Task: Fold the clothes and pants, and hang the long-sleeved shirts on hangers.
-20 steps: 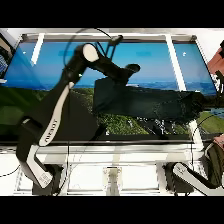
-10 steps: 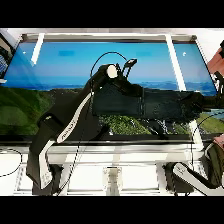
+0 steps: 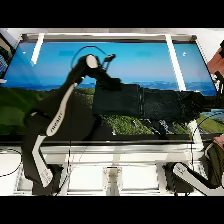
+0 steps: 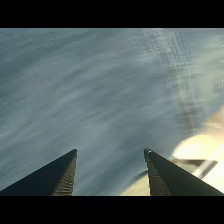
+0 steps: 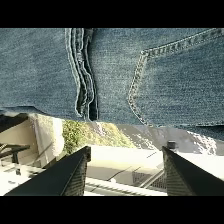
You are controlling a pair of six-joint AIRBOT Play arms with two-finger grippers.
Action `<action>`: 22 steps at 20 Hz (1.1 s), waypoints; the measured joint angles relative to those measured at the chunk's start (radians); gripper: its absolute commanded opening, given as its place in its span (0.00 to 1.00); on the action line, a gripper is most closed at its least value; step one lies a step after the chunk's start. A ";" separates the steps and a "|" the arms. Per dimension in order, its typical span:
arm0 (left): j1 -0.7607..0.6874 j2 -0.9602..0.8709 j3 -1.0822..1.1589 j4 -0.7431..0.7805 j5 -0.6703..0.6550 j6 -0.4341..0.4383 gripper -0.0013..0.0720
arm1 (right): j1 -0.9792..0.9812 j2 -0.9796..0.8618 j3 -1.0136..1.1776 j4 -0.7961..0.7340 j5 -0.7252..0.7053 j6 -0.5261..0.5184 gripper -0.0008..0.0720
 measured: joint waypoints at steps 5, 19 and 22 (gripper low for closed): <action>0.177 0.065 -0.137 0.010 -0.030 0.003 0.69 | 0.000 0.000 0.000 -0.001 -0.014 0.000 0.69; 0.195 0.000 -0.210 0.033 -0.026 -0.071 0.75 | 0.000 0.000 0.000 -0.001 -0.024 0.000 0.69; 0.168 -0.021 -0.212 0.002 0.001 -0.072 0.74 | 0.000 0.000 0.000 -0.001 -0.025 0.000 0.69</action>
